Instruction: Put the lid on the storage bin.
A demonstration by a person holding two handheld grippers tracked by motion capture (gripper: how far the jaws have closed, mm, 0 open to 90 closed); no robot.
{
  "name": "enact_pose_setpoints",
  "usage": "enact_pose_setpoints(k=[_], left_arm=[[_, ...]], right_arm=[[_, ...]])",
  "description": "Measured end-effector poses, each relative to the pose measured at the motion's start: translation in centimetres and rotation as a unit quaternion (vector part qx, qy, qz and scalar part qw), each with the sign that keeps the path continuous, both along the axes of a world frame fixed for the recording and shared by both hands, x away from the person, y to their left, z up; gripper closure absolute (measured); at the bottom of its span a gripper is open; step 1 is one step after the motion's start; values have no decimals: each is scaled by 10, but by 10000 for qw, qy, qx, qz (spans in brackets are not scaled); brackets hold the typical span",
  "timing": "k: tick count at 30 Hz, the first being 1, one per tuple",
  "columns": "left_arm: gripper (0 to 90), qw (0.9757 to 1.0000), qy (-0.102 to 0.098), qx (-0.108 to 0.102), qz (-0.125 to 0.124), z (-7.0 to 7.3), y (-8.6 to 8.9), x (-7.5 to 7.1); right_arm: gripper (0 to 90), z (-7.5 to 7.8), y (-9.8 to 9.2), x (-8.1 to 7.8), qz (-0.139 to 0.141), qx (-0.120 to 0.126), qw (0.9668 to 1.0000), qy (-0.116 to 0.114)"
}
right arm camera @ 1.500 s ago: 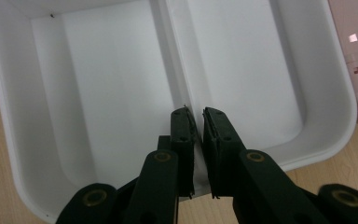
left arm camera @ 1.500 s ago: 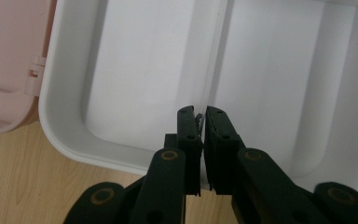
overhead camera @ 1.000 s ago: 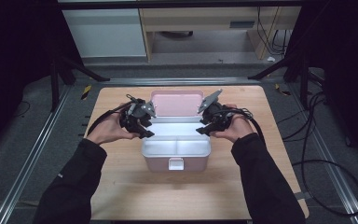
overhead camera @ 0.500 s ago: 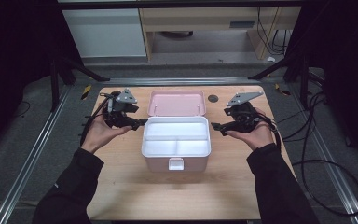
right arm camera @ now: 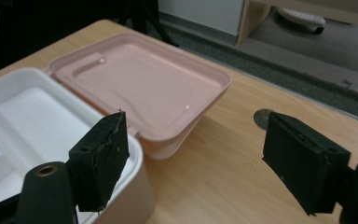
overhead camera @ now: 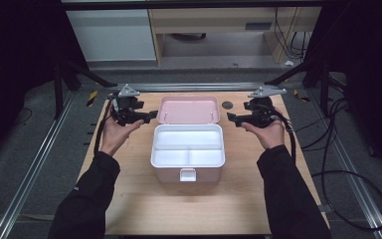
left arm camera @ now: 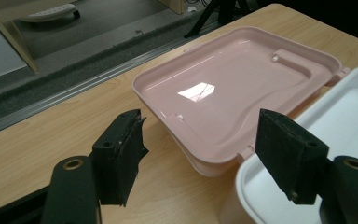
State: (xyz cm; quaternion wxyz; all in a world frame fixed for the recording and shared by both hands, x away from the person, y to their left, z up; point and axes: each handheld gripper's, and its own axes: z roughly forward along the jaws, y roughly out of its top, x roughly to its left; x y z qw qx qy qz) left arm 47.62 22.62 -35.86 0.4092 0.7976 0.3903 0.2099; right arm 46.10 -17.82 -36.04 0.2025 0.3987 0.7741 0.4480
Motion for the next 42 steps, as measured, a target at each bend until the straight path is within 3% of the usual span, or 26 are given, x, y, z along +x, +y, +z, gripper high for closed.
enact_pose_setpoints(k=[4, 11, 16, 17, 25, 32, 36, 42], left_arm=[[315, 9999, -2, 134, 108, -5, -5, 12], [317, 9996, -14, -135, 257, -10, -12, 30], [316, 9993, 174, -157, 290, -21, -12, 40], [315, 9988, 304, -285, 267, -27, -11, 44], [318, 9980, 578, 19, 254, -46, -16, 54], [386, 9974, 708, 77, 57, -57, -23, 59], [402, 9962, 814, 293, 4, -67, -30, 62], [413, 9952, 971, 99, -14, -72, -28, 65]], right_arm=[[254, -6, 3, 17, -301, 130, 9995, -43], [296, -20, 14, 39, -298, 72, 9994, 127], [345, -29, 25, 51, -188, 77, 9996, 211], [364, -36, 31, 57, -159, 79, 9996, 228], [397, -62, 48, 69, -54, -55, 9987, 512], [455, -73, 50, 75, 24, -129, 9966, 808], [487, -76, 50, 77, 100, -18, 9956, 935], [481, -79, 51, 80, 73, 90, 9945, 1045]])
